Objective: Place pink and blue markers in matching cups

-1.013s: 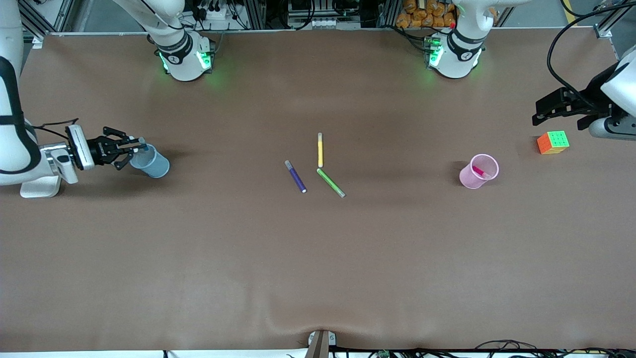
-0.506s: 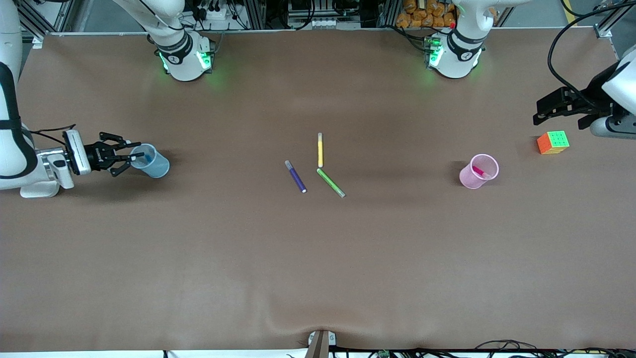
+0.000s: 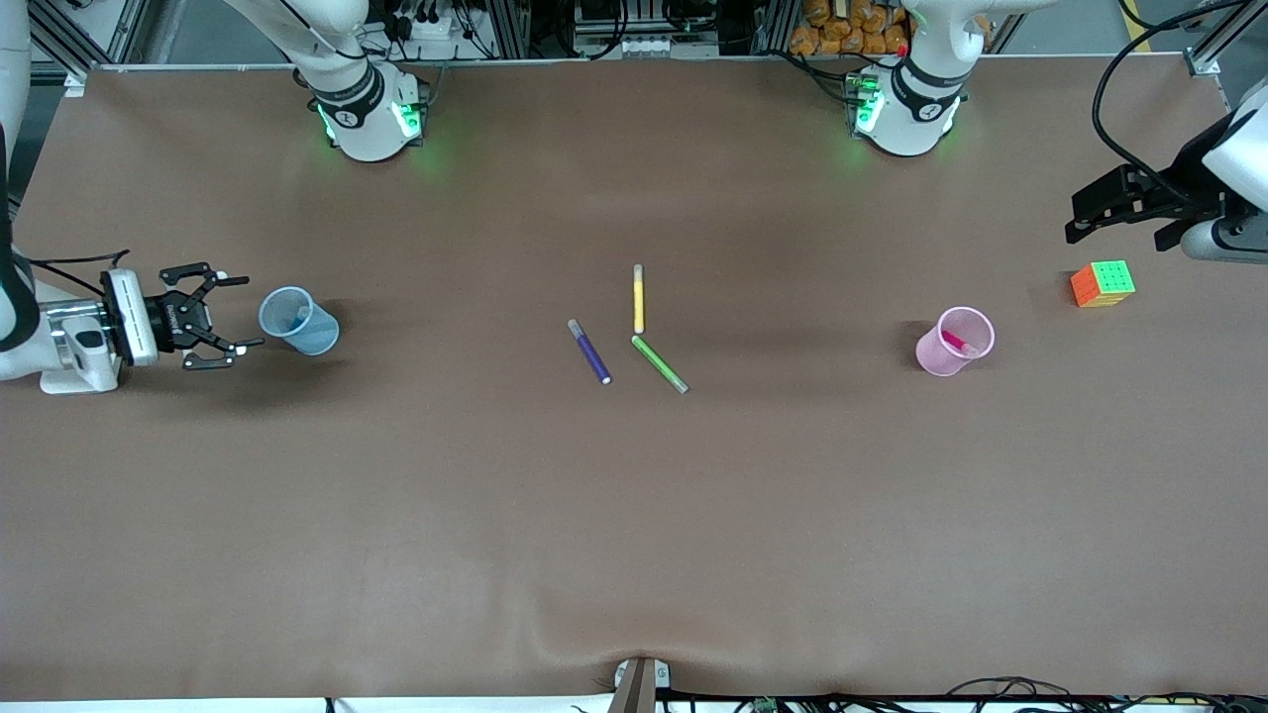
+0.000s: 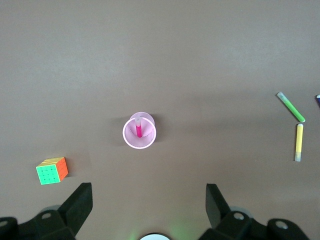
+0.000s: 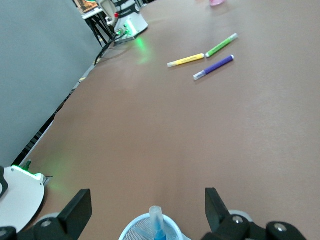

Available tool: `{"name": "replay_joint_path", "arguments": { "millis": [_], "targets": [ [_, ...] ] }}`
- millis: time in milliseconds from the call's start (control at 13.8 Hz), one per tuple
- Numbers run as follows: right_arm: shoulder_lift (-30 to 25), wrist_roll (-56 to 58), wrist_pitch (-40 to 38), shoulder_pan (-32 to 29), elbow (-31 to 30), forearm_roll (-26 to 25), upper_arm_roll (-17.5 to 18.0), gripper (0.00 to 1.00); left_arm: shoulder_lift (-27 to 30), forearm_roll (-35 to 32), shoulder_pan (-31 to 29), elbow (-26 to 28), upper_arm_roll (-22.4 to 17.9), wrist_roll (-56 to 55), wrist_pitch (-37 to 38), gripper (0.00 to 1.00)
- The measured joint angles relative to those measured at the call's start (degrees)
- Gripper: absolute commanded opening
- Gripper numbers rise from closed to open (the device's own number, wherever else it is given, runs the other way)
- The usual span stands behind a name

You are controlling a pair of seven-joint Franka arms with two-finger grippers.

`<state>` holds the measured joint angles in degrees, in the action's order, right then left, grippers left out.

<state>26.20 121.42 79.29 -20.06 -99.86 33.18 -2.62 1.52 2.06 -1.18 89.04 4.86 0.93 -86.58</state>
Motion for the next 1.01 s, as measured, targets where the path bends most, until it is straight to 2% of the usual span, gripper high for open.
{"name": "replay_joint_path", "arguments": {
  "millis": [434,1013],
  "targets": [
    [-3.99,-16.81,0.47,5.99,5.26,-4.21,0.06,1.0,0.0,-0.31,0.02,0.0,0.17,0.05,-0.14,1.0],
    [-12.62,-49.21,4.86,14.6,10.23,-16.4,0.24,1.0,-0.18,-0.42,-0.47,0.01,-0.34,-0.15,-0.19,1.0]
  ]
}}
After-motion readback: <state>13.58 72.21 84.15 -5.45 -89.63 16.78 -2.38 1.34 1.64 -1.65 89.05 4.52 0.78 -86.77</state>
